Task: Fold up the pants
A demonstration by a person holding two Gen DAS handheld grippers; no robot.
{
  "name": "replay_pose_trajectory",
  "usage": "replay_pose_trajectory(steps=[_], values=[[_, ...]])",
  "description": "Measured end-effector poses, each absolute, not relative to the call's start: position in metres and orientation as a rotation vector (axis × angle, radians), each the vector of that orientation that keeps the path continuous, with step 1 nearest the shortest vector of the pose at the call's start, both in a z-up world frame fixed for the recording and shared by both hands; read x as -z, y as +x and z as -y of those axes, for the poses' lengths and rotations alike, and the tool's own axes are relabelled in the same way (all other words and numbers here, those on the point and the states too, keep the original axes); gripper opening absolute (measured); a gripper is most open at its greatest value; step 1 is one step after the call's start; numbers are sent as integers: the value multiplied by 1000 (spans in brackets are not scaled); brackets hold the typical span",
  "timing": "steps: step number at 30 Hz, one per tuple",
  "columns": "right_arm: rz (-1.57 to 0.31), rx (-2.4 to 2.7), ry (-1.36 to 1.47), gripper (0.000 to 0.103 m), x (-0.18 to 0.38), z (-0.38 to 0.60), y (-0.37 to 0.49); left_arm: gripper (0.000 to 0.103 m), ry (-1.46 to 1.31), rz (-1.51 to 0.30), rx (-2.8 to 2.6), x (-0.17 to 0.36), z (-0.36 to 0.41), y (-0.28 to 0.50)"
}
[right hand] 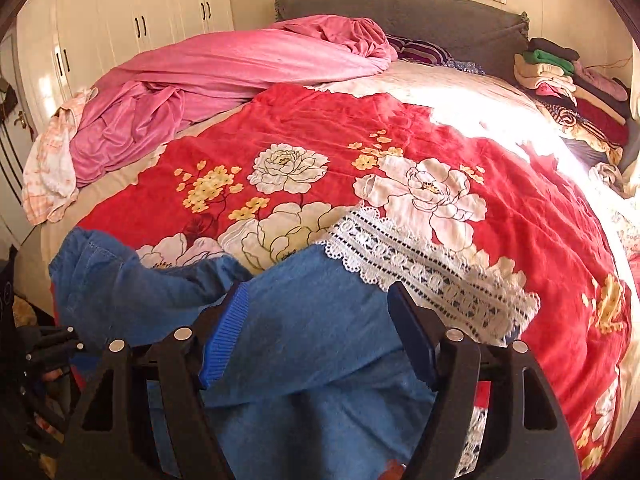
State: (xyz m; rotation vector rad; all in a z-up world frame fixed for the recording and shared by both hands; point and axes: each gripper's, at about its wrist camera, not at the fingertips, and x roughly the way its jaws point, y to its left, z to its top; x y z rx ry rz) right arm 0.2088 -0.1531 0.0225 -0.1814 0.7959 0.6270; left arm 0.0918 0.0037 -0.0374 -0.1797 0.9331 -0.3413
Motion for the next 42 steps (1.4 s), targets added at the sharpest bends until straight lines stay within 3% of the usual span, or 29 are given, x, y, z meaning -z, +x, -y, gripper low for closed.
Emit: replay_pose_trajectory(steps=[4, 7, 11, 17, 18, 21, 25, 29, 32, 33, 35, 42], values=[[-855, -616, -196, 70, -16, 137, 246, 51, -188, -955, 337, 47, 0, 107], [-881, -615, -237, 70, -8, 123, 269, 26, -222, -974, 312, 56, -3, 116], [-925, -607, -288, 70, 7, 104, 297, 11, -284, -979, 312, 60, -11, 121], [-1015, -550, -350, 68, 37, 88, 333, 10, -257, -977, 323, 60, -9, 121], [-1042, -563, -348, 51, 43, 89, 337, 10, -257, -977, 326, 60, -9, 121], [-1042, -635, -329, 18, 43, 93, 333, 11, -256, -976, 335, 59, -11, 121], [-959, -693, -247, 16, 8, 118, 309, 12, -255, -970, 343, 59, -11, 123], [-856, -712, -103, 16, -37, 165, 276, 26, -262, -950, 368, 58, -9, 125], [-780, -696, -28, 16, -69, 196, 250, 28, -229, -931, 370, 58, -2, 127], [-762, -700, -2, 16, -77, 204, 242, 26, -218, -924, 371, 57, -1, 127], [-724, -700, 39, 16, -91, 225, 224, 2, -221, -915, 371, 55, -2, 126], [-710, -667, 135, 16, -82, 286, 142, 2, -148, -856, 396, 38, -8, 97]])
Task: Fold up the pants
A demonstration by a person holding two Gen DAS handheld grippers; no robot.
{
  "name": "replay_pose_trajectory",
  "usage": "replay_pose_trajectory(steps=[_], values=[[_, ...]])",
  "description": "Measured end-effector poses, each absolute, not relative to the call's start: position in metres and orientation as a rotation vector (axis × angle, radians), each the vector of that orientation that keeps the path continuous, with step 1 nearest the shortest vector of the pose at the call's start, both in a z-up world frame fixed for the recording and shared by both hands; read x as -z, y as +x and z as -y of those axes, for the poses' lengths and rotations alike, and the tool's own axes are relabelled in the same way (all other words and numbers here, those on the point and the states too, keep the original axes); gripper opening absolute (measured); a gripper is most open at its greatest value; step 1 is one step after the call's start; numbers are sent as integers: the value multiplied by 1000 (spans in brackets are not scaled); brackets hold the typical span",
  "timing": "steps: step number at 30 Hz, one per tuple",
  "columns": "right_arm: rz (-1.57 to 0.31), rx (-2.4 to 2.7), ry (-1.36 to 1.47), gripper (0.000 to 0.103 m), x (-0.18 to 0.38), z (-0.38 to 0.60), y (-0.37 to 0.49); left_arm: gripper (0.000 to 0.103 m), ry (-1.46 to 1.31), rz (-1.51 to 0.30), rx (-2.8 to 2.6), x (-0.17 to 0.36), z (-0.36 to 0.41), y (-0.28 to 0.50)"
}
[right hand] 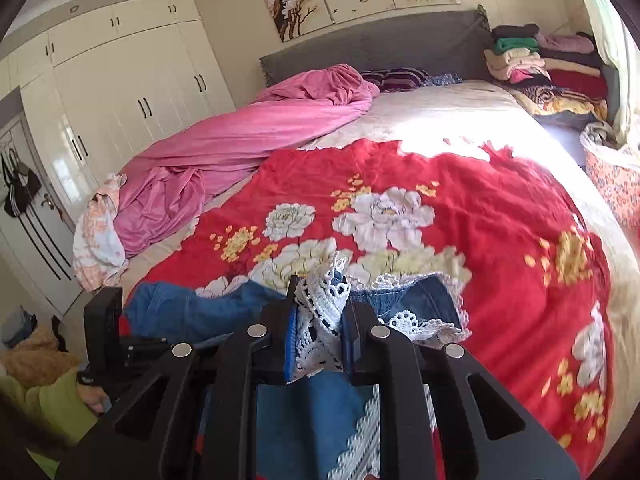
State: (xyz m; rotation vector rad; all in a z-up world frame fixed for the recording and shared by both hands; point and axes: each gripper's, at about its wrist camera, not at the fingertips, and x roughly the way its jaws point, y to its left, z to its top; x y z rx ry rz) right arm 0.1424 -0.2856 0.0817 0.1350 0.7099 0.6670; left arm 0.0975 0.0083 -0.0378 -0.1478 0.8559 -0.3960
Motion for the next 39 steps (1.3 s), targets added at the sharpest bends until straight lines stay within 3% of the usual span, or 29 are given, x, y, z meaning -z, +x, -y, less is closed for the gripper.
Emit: replay_pose_trajectory(steps=[10, 17, 19, 21, 24, 27, 32, 39], values=[[-962, -603, 163, 16, 9, 323, 66, 2, 7, -871, 420, 44, 9, 55], [-983, -603, 159, 21, 25, 334, 52, 2, 29, -882, 405, 47, 13, 42], [-1026, -580, 134, 28, 39, 335, 52, 2, 35, -904, 402, 52, 16, 44], [-1064, -577, 142, 44, 46, 341, 49, 2, 47, -918, 398, 57, 20, 43], [-985, -564, 172, 57, 27, 359, 45, 3, 41, -928, 397, 60, 20, 43], [-896, -547, 227, 61, 9, 375, 60, 5, 34, -927, 401, 60, 20, 42], [-903, -558, 226, 61, 18, 370, 122, 15, 36, -900, 419, 48, 21, 28], [-951, -644, 266, 61, 45, 349, 191, 31, 39, -757, 394, -9, 2, 31]])
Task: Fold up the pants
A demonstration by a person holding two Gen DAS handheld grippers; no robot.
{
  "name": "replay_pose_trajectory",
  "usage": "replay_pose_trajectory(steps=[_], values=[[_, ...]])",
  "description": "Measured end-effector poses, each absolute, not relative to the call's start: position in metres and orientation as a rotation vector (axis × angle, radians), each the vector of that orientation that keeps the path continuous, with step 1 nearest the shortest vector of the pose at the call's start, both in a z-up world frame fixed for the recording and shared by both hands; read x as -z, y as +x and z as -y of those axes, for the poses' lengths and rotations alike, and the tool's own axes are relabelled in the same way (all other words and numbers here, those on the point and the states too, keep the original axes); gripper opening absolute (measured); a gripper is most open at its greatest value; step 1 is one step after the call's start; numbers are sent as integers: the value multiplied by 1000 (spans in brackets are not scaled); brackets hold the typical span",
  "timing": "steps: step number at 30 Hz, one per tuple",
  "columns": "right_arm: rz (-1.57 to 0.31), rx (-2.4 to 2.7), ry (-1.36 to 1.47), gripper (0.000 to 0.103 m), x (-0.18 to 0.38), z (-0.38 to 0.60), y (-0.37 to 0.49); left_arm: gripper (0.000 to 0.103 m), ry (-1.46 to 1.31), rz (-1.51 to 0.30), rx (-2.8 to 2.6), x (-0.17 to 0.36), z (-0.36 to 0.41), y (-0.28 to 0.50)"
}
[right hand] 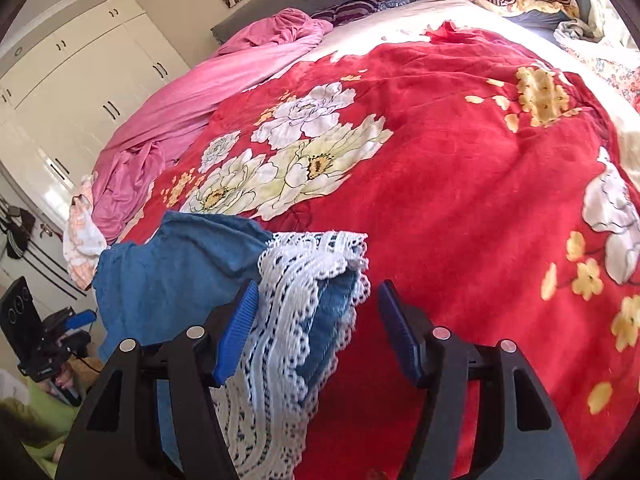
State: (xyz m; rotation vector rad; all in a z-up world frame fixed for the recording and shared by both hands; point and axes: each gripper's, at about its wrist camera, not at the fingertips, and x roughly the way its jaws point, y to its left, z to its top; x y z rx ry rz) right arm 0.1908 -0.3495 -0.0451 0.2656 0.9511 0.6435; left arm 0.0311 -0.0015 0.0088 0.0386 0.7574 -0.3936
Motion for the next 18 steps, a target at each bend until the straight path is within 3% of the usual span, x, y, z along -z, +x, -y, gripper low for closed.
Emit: replay_pose_trajectory(steps=[6, 12, 18], values=[[-955, -683, 309, 61, 48, 351, 214, 35, -9, -764, 335, -27, -12, 96], [-1005, -683, 258, 60, 57, 346, 225, 35, -14, -869, 240, -1, -21, 171], [-1027, -709, 302, 33, 62, 340, 230, 35, -36, -951, 263, 32, -17, 208]])
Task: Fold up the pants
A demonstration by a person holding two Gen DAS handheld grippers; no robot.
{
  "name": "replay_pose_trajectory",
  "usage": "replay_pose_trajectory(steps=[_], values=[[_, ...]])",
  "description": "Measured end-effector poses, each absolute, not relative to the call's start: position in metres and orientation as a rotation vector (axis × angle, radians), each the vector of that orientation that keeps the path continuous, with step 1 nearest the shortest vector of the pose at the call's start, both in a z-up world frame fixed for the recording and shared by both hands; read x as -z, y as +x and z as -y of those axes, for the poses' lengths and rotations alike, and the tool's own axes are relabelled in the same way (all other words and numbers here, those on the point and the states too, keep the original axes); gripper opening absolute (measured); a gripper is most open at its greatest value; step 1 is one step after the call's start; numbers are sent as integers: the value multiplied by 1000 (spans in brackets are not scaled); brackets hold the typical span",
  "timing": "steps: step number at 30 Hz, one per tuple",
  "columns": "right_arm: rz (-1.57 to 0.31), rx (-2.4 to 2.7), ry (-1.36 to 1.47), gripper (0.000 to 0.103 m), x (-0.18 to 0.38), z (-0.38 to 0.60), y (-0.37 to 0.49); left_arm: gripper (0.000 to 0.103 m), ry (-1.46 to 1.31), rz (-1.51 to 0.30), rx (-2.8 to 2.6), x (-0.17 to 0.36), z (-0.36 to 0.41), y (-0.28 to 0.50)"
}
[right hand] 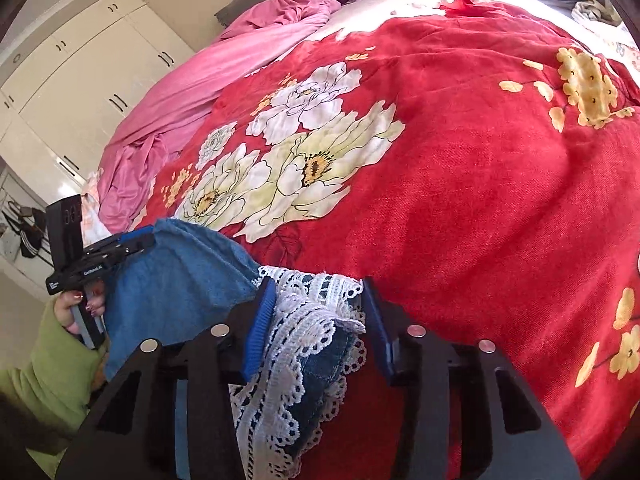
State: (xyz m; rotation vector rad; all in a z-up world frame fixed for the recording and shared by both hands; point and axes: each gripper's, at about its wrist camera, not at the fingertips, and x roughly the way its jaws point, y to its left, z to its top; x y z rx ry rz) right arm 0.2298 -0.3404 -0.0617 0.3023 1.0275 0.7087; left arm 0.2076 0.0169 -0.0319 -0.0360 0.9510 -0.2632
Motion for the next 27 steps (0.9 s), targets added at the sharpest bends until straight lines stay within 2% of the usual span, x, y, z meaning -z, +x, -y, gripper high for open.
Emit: replay_pose_trajectory(steps=[1, 2, 3, 4, 5, 10, 13, 16, 20, 23, 24, 25, 27], values=[[-1026, -709, 320, 29, 61, 341, 229, 35, -35, -965, 265, 36, -16, 210], [-1022, -711, 328, 20, 61, 341, 228, 34, -30, -982, 266, 41, -14, 212], [-1010, -718, 326, 17, 58, 338, 224, 30, -27, -991, 265, 45, -12, 213], [-990, -718, 305, 16, 54, 335, 219, 16, -27, -997, 274, 47, -10, 213], [-972, -714, 286, 15, 48, 331, 216, 13, -23, -996, 280, 47, -8, 212], [-820, -699, 217, 15, -1, 333, 211, 6, -23, -936, 237, 32, -8, 207], [-798, -665, 122, 15, -19, 328, 225, 6, -45, -905, 211, 22, -11, 212], [-824, -620, 37, 15, -12, 318, 247, 2, -23, -895, 152, 22, -12, 218], [-928, -574, -15, 16, 29, 305, 271, 2, -17, -920, 114, 37, -16, 222], [-929, -554, 1, 32, 38, 307, 270, 2, -30, -914, 123, 41, -22, 217], [-924, -567, 37, 43, 35, 312, 267, 2, -40, -911, 127, 39, -24, 214], [-905, -570, 69, 47, 31, 320, 262, 2, -57, -900, 136, 36, -28, 210], [-878, -584, 95, 48, 19, 329, 253, 3, -78, -885, 159, 30, -30, 204]])
